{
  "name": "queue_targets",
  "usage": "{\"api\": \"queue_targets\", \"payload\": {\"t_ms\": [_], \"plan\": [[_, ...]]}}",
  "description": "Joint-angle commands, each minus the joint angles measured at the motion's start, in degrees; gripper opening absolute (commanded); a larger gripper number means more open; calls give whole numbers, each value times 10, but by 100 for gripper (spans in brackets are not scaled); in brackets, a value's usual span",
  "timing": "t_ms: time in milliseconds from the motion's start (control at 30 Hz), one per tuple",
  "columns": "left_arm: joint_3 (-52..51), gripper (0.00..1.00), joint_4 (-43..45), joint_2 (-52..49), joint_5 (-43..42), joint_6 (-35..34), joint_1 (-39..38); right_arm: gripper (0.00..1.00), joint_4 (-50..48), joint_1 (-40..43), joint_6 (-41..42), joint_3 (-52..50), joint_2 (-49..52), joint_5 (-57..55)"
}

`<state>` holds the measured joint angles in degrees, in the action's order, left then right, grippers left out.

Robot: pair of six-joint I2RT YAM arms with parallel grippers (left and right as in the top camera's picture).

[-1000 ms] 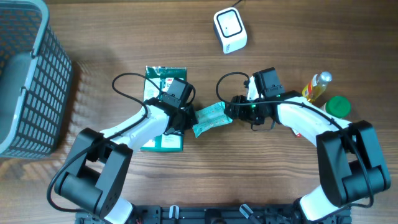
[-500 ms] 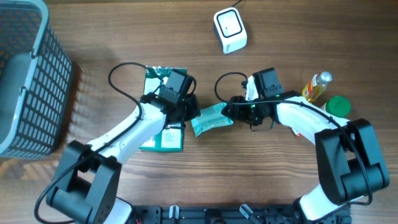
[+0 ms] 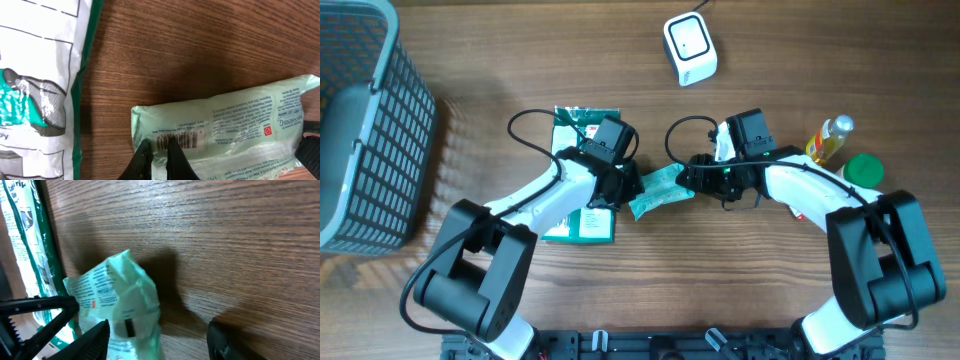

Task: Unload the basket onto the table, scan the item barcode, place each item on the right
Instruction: 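Pull the wipes pack out of the glove package with the right gripper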

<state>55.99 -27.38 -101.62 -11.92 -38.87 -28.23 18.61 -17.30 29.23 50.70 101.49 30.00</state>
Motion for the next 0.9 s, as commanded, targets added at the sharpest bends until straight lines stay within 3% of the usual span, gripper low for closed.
{"api": "queue_targets", "payload": {"t_ms": [0,167,233,300,600,867], "plan": [[2,4,-2,-28,-6,11,-5,62,-23,1,-5,-9,23,56],[2,5,-1,-28,0,11,-5,58,-64,1,9,-24,42,93],[2,5,-1,-28,0,12,-5,54,-126,1,17,-47,51,141],[2,5,-1,-28,0,11,-5,47,-165,1,38,-65,52,155],[2,4,-2,-27,3,17,-5,19,-165,1,32,-65,52,149],[14,5,-1,59,17,42,59,19,-162,1,22,-65,52,131]]}}
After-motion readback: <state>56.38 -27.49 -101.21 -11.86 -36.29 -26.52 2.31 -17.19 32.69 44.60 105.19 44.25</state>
